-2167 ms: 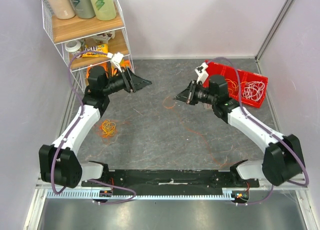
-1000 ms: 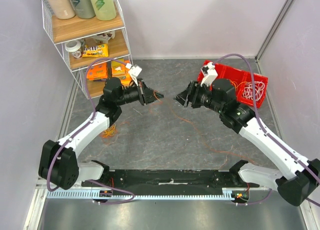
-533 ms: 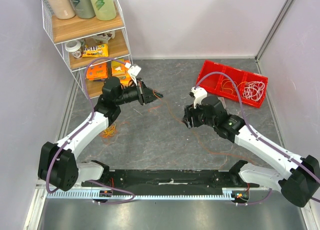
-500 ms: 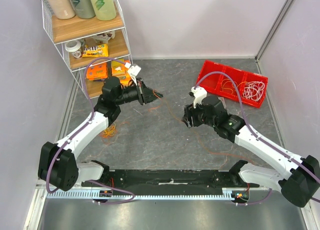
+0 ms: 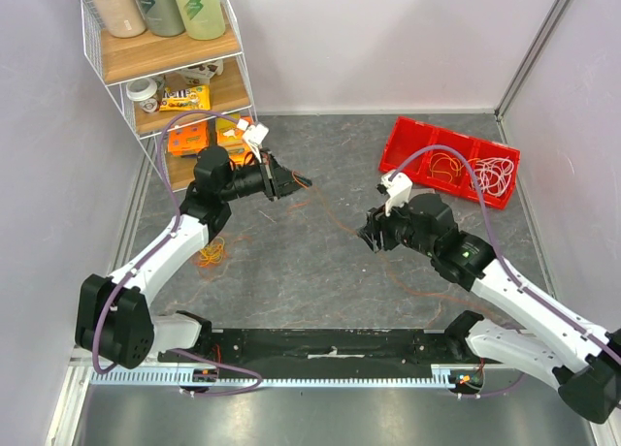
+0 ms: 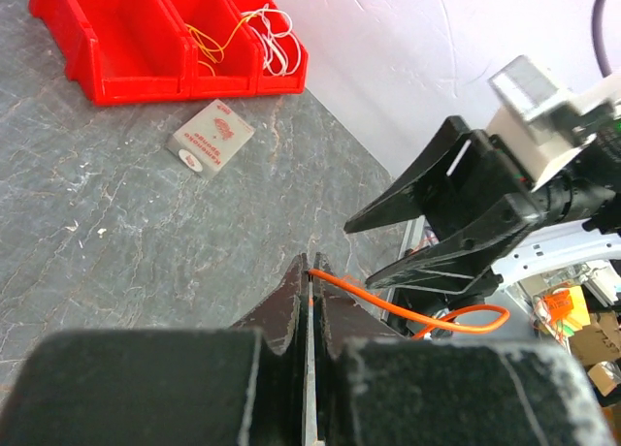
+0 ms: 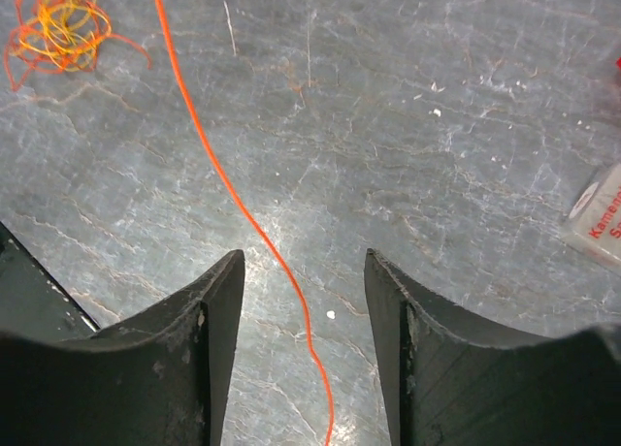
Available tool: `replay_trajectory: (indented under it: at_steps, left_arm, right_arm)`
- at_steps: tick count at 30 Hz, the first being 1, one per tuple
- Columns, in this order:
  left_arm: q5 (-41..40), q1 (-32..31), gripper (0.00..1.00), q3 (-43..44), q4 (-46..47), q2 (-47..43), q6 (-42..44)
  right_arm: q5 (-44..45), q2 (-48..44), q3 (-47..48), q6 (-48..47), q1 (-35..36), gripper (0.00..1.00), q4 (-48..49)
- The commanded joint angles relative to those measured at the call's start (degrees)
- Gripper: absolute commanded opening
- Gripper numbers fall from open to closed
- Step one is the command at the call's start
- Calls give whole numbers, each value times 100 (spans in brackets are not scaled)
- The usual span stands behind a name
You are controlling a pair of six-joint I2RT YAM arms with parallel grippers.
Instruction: Untangle the cables
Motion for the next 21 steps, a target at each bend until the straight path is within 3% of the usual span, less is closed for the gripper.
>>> replay_trajectory:
  at_steps: [1,7,14,21]
  left_arm:
    - [147,23,2,208,202,18,-126]
    - [181,14,2,217,202,0,-117]
    - [155,58,2,226,176,-70,-100]
    - [173,76,2,208,237,-184,-152]
  right_arm:
    - [-163,266,-129,-162,15,59,136]
    - [-312,476,-129,-171,15,53,365]
    - [-603,495,-296,-13,42,53,488]
    - [-479,696,-165,233,42,29,1049]
